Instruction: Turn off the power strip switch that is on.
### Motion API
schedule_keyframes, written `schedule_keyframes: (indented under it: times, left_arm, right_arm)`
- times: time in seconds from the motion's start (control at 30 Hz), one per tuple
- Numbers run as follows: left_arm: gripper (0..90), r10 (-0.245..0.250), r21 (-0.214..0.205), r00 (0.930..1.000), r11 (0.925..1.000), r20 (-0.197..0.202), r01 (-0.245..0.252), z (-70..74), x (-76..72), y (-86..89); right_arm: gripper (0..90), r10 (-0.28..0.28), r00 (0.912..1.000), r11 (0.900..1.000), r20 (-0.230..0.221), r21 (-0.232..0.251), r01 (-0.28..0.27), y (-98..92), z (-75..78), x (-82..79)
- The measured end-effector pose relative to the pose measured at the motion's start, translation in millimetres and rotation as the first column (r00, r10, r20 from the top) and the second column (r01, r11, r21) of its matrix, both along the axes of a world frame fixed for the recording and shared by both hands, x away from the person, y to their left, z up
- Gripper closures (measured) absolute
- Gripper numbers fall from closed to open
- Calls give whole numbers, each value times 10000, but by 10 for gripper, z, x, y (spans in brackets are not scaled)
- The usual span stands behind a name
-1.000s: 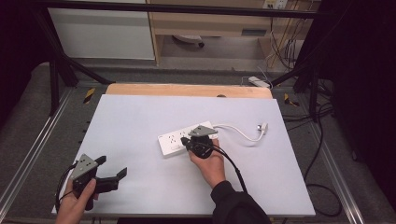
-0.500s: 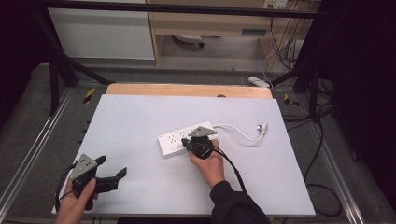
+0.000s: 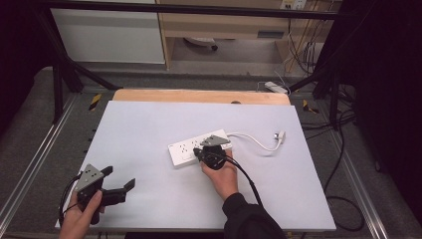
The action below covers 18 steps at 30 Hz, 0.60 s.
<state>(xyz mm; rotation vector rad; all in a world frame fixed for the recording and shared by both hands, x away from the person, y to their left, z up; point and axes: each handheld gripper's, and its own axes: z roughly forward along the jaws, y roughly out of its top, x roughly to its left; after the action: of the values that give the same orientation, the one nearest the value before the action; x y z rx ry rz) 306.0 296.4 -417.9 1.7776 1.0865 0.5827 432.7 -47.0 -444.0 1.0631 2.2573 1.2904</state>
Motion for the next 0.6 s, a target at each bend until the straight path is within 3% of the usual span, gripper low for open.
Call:
schedule_keyframes:
  times: [0.6]
  left_arm:
    - [60, -20, 20, 10000, 10000, 0, 20, -1, 2, -2]
  right_arm:
    - [900, -29, 9999, 10000, 164, -78, 30, 15, -18, -4]
